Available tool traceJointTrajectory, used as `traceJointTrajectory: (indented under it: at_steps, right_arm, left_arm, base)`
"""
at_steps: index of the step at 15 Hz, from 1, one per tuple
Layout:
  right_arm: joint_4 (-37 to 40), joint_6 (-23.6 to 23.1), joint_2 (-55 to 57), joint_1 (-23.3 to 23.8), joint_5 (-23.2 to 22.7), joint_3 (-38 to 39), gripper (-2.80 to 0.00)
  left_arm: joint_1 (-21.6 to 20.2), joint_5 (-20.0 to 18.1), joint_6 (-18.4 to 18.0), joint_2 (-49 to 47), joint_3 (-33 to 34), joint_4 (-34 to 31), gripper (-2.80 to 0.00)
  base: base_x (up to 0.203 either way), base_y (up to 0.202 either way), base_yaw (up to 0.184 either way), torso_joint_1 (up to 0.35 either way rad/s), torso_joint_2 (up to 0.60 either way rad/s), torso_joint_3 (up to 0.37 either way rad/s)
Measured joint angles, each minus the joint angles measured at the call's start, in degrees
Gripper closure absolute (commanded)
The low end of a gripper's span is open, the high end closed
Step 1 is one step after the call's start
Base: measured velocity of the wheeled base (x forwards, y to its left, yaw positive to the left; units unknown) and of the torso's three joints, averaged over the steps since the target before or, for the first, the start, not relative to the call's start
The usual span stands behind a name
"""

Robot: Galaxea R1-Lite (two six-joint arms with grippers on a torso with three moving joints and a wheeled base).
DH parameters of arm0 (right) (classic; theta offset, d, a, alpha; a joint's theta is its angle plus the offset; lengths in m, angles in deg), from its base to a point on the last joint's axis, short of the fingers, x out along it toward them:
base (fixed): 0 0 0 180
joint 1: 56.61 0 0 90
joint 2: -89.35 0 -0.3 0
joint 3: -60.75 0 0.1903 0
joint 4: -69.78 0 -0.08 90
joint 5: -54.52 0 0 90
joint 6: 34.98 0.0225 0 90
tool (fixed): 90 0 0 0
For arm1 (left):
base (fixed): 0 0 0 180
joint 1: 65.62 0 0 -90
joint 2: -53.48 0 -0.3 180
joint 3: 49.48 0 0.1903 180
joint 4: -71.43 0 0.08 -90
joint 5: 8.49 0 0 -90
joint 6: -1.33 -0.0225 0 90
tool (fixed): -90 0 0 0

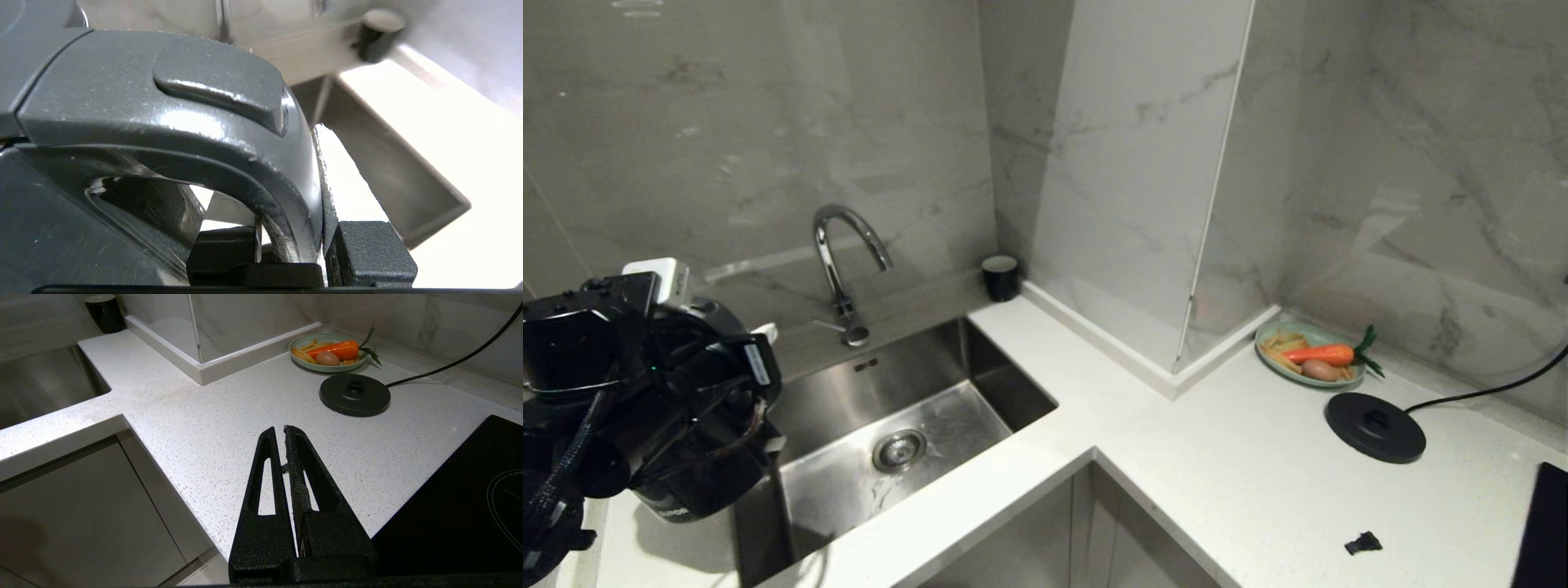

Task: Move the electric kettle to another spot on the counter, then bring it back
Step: Place it on the power base

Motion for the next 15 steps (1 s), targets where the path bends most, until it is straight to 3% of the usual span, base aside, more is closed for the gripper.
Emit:
traceJointTrajectory:
  at_steps: [15]
  right_arm:
    - [0.02, 0.02, 0.0, 0.0, 0.0, 0.0, 0.0]
  left_arm:
    - [3.14, 0.6, -0.09, 2.89, 0.28, -0.58, 0.0]
  base:
    - [0.0, 0.0, 0.0, 0.0, 0.0, 0.0]
